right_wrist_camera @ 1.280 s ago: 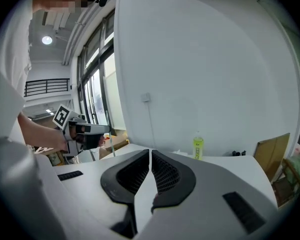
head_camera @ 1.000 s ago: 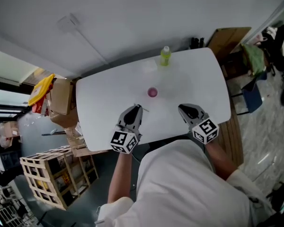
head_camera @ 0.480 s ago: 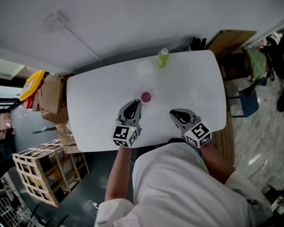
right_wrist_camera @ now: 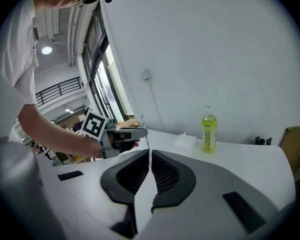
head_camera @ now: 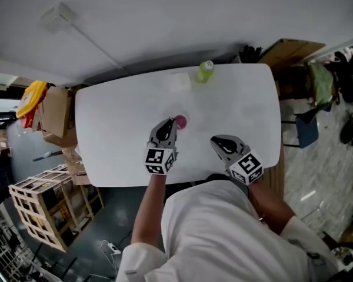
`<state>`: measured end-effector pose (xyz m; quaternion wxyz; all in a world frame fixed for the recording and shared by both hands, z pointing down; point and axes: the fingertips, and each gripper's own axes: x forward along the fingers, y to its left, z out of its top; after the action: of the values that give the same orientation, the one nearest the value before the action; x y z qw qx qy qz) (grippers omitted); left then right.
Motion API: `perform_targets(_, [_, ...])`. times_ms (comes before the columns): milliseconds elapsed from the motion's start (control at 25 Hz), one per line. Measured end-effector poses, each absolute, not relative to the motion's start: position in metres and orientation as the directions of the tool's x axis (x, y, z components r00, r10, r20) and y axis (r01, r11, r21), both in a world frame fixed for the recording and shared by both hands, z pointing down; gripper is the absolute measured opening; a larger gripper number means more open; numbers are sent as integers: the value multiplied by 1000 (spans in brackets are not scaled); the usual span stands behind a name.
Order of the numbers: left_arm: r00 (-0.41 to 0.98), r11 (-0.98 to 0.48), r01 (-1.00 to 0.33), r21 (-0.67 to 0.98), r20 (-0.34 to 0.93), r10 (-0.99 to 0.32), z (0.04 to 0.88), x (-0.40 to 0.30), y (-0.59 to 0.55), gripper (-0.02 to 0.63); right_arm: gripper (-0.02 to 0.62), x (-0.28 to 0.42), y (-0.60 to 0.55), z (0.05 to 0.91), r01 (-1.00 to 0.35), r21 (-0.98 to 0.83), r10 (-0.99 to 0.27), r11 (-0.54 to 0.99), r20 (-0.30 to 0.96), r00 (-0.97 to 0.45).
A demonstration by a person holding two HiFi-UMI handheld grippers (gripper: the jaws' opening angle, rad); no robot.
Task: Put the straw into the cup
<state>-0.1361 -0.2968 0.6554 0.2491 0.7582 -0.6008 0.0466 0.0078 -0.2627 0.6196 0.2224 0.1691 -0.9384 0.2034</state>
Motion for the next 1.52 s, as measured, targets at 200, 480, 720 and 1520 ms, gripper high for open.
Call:
perform_targets(200, [242, -100, -934, 343, 402, -883, 681, -139, -302, 25, 40, 2, -268, 629, -397, -324, -206, 859, 491, -846])
perform_targets(480, [228, -35, -918, 396, 453, -862, 712, -138, -301, 37, 40, -7, -275, 635, -392, -363, -192, 846, 477, -857])
perform_targets(720, [230, -18, -913, 408, 475, -850, 717, -138, -294, 94, 40, -3, -276, 639, -394, -376, -191, 839, 474, -859])
perform_targets(1520, [227, -57, -926, 373, 428, -875, 664, -139, -241, 20, 40, -11, -244, 606, -394, -352, -239, 849, 410, -880])
